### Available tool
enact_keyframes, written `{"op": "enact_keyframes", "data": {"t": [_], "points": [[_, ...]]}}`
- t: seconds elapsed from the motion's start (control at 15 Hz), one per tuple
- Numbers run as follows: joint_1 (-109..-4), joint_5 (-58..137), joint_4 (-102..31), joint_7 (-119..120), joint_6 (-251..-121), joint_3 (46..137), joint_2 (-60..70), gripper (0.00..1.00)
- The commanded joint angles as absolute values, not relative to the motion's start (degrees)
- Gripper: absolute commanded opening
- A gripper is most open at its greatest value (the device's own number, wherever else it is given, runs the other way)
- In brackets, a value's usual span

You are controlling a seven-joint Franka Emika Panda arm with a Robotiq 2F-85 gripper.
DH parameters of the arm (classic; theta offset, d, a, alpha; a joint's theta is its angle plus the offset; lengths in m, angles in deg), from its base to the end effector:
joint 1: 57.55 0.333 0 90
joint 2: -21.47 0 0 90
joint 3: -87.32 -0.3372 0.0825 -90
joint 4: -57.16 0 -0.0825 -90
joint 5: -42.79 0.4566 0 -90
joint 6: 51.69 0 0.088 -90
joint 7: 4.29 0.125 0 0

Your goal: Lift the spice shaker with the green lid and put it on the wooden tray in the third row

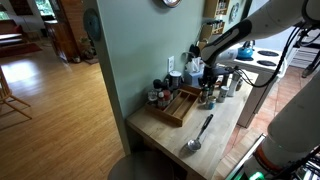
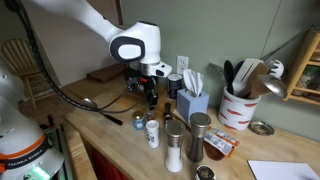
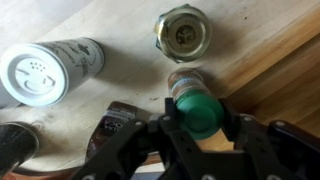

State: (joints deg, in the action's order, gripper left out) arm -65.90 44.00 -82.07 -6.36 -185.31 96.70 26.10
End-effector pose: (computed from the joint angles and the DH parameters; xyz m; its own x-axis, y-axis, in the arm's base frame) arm 0.4994 -0.1581 0.2869 0.9589 -0.2832 -0.0174 -0.2836 -0.9585 -0.0288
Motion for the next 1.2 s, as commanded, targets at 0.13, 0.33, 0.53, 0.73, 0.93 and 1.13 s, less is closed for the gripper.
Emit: {"op": "enact_keyframes", "data": {"t": [0.13,0.33,0.53,0.73,0.93,1.13], "points": [[-66.1,39.6,-80.6,-5.1,-178.6,95.9,30.8,0.2],[-65.4,38.5,-79.3,-6.2,-174.3,95.0,34.6,0.2],[-64.3,39.7,-77.1,-7.3,-171.5,93.8,36.4,0.2],[-62.6,42.1,-74.9,-7.6,-171.9,92.8,36.2,0.2],[-61.0,43.5,-72.1,-7.5,-171.9,91.6,34.2,0.2],[-60.4,43.3,-69.8,-5.5,-173.9,90.5,31.8,0.2]]}}
